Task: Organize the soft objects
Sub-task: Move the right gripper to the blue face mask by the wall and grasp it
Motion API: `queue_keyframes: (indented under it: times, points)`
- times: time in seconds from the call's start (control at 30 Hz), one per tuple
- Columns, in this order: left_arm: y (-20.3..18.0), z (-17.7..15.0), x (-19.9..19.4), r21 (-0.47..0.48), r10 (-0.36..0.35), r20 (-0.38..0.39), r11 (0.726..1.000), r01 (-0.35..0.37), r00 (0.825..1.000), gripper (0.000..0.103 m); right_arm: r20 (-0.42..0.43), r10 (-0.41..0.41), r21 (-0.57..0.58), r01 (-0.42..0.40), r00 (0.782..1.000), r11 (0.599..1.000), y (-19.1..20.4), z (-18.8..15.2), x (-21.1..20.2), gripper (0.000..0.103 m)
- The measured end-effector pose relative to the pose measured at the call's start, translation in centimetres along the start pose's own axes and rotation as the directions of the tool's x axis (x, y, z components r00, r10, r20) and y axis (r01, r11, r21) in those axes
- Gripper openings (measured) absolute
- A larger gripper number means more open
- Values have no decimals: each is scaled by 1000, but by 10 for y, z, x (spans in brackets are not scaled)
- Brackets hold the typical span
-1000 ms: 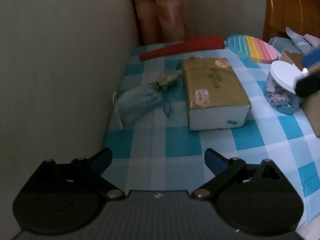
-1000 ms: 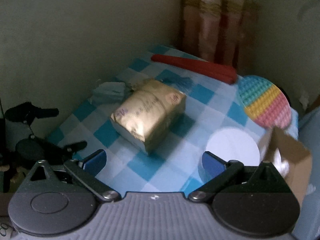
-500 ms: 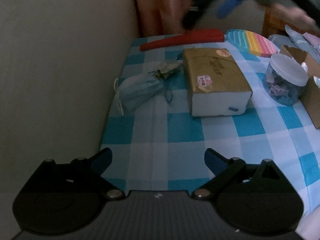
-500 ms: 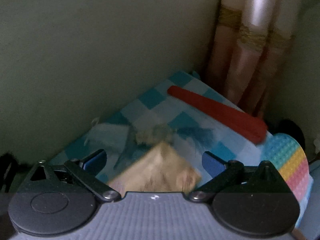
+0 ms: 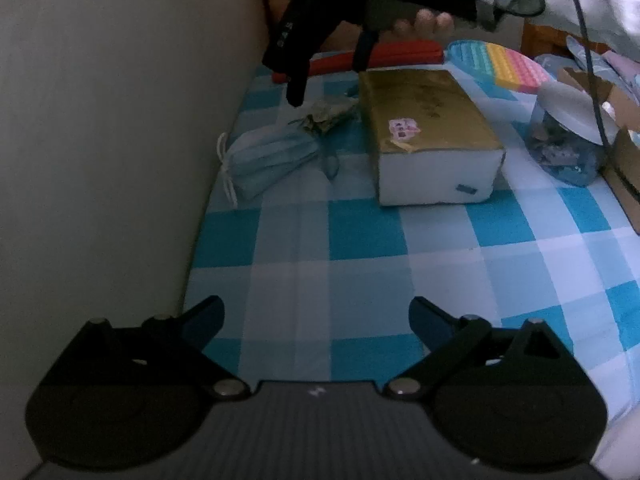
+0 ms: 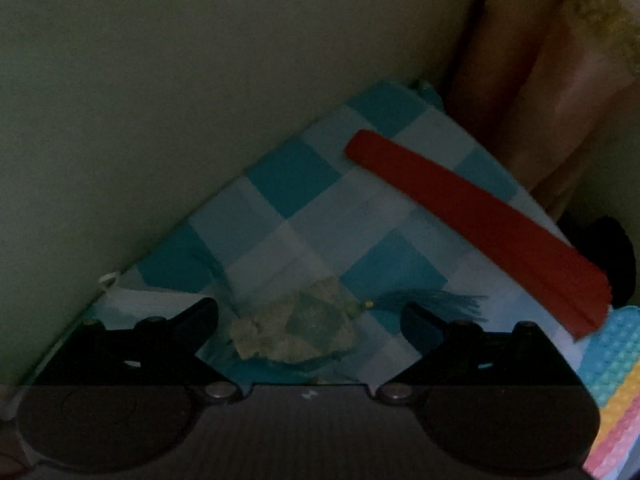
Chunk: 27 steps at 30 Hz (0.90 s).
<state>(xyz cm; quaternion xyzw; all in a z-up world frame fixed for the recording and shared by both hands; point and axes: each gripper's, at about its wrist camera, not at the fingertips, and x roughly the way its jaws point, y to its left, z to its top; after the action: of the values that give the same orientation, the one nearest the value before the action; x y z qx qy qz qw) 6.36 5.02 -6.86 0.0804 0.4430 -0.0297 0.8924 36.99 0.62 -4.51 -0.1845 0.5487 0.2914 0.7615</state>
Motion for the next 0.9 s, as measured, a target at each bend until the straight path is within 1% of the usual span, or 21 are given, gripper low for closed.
queue_keyframes:
  times: [0.13, 0.23, 0.3, 0.4, 0.5, 0.53, 0.67, 0.73, 0.8, 0.9]
  points:
    - [1, 0, 1, -3, -4, 0, 1000, 4, 1000, 98, -16, 20, -2, -20, 1000, 1000, 3, 1, 9, 100]
    - [2, 0, 1, -6, -7, 4, 1000, 7, 1000, 98, -6, 71, -16, -71, 997, 997, 9, 2, 6, 99]
    - [2, -1, 1, -6, -8, 4, 1000, 8, 1000, 98, 1, 102, -46, -102, 995, 994, 18, 0, 0, 99]
    - [2, -2, 2, -8, -14, 4, 1000, 14, 1000, 98, -7, 156, -108, -156, 988, 982, 36, -2, -5, 96]
    - [3, -2, 2, -10, -14, 1, 1000, 14, 1000, 98, -30, 237, -142, -239, 971, 961, 52, -5, -6, 96]
    - [3, -2, 2, -10, -13, 0, 1000, 13, 1000, 98, -37, 250, -148, -252, 968, 956, 57, -5, -5, 96]
    - [4, -2, 1, -12, -13, 3, 1000, 13, 1000, 98, -79, 207, -162, -218, 975, 962, 75, -6, 10, 96]
    - [4, -2, 1, -11, -11, 2, 1000, 11, 1000, 98, -92, 210, -144, -222, 973, 964, 78, -6, 16, 96]
    - [4, -3, 1, -11, -11, 1, 1000, 11, 1000, 98, -97, 183, -133, -195, 978, 972, 81, -7, 22, 96]
    - [4, -3, 0, -11, -15, 4, 1000, 15, 1000, 98, -101, 173, -104, -183, 980, 978, 82, -9, 30, 97]
